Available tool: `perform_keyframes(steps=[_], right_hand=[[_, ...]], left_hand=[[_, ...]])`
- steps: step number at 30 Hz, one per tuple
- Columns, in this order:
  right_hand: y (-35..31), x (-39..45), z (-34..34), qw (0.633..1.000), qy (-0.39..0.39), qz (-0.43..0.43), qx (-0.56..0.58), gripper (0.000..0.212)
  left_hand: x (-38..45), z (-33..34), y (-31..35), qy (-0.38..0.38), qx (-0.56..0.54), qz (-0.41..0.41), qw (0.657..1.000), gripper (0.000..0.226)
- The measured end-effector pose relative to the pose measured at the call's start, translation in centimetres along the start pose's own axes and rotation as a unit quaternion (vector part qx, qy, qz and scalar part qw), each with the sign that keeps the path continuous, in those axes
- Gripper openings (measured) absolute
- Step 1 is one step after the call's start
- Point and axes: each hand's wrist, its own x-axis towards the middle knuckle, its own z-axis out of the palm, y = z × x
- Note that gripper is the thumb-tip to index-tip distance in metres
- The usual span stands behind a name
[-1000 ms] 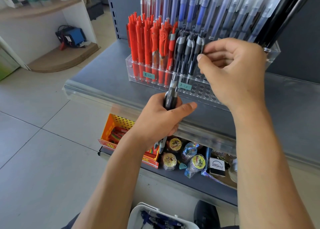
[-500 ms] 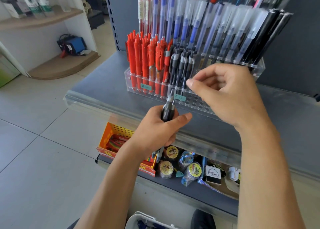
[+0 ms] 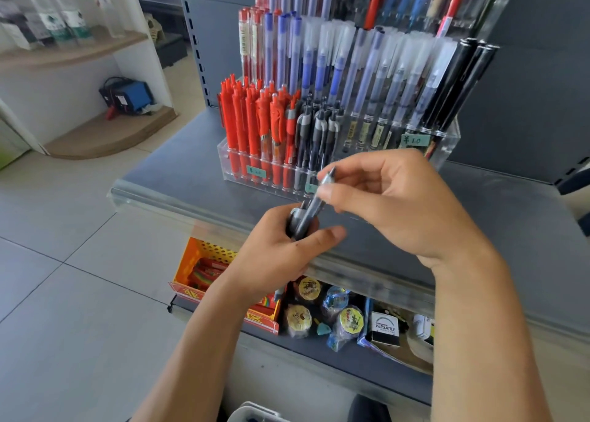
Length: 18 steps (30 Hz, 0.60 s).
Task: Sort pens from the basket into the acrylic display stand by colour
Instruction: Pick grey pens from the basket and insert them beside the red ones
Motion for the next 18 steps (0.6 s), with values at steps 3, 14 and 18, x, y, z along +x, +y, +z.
perform_keyframes(steps=[3, 14, 18], right_hand=[[0.1, 0.0, -1.0, 0.997, 0.065, -0.013, 0.044, 0.015], [0.9, 0.5, 0.2, 0.997, 0.008, 0.063, 0.05, 0.019], [0.8, 0.3, -0.1, 0.993, -0.002, 0.064, 0.097, 0.023]], left_hand=[[-0.4, -0.1, 0.4, 0.006, 0.004, 0.01, 1.0, 0.055], [-0.1, 0.0, -0.4, 0.042, 0.031, 0.011, 0.999, 0.047], [-0.1, -0.1, -0.4, 0.057, 0.017, 0.014, 0.998, 0.04]])
